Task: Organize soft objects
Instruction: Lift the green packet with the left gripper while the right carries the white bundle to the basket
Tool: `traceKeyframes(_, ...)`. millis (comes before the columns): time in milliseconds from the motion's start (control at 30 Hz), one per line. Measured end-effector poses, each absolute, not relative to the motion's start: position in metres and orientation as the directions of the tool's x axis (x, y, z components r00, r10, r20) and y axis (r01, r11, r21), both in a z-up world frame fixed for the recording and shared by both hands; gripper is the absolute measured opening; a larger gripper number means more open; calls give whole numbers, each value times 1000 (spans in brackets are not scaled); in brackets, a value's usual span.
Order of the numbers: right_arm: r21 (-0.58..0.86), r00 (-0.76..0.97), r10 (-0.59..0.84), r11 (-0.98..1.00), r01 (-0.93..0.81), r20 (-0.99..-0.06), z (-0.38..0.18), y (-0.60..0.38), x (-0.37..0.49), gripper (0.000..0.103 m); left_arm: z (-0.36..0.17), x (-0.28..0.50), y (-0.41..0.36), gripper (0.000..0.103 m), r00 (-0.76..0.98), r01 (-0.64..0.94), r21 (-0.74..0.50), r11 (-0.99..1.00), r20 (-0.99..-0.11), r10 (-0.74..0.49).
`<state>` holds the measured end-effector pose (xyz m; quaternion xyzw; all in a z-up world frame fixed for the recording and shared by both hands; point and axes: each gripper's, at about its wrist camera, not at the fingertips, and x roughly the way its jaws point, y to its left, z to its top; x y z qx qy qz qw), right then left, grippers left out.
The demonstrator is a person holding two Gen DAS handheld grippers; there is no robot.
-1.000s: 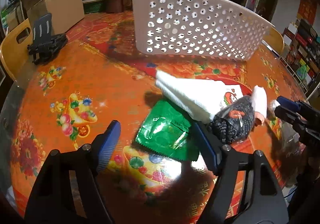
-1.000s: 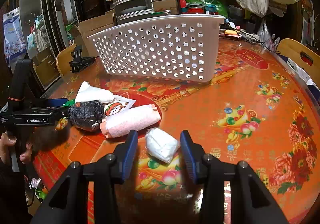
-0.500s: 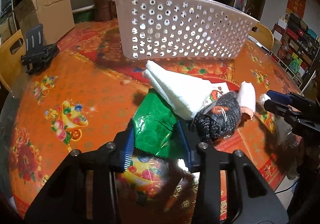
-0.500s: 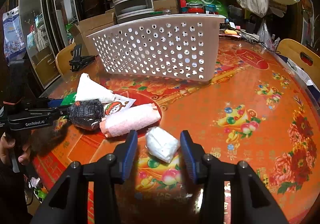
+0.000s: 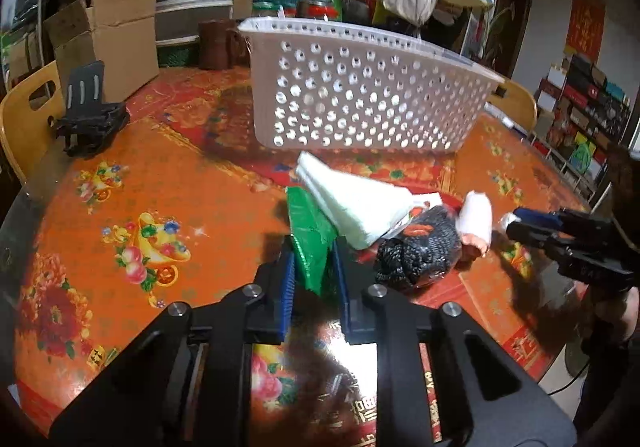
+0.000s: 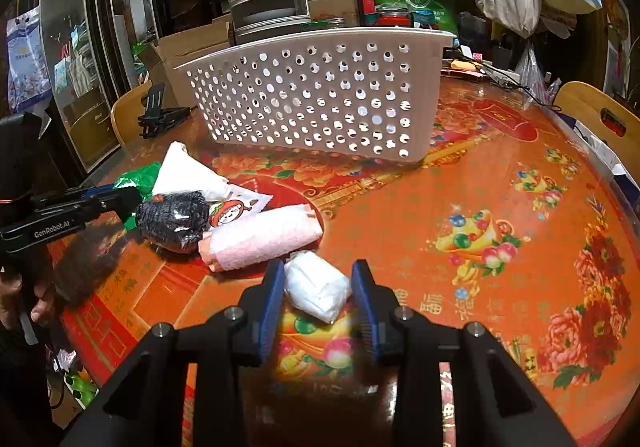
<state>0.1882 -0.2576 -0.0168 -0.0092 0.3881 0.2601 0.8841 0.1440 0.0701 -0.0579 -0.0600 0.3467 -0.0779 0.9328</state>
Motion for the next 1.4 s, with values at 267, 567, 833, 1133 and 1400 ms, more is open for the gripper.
traceKeyframes(267, 186, 561, 451, 865, -466, -694, -17, -257, 189, 34, -51, 138, 72, 8, 782, 93, -165, 982, -598, -175)
traceKeyframes(567, 185, 562, 451, 866, -465, -694, -17, -257, 189, 34, -40, 126, 62, 6, 816, 86, -116, 990, -562, -136)
traceKeyframes(833, 176, 564, 445, 867, -467, -695, -16, -255, 189, 34, -33, 121, 59, 6, 818, 86, -105, 991, -560, -130)
traceKeyframes(1133, 202, 572, 462, 865, -460, -678, -15, -260, 189, 34, -17, 113, 56, 5, 840, 91, -97, 991, -527, -128)
traceKeyframes(1400, 203, 608, 469, 867, -454, -641, -9, -266, 183, 33, -6, 112, 53, 5, 847, 94, -99, 991, -515, -132)
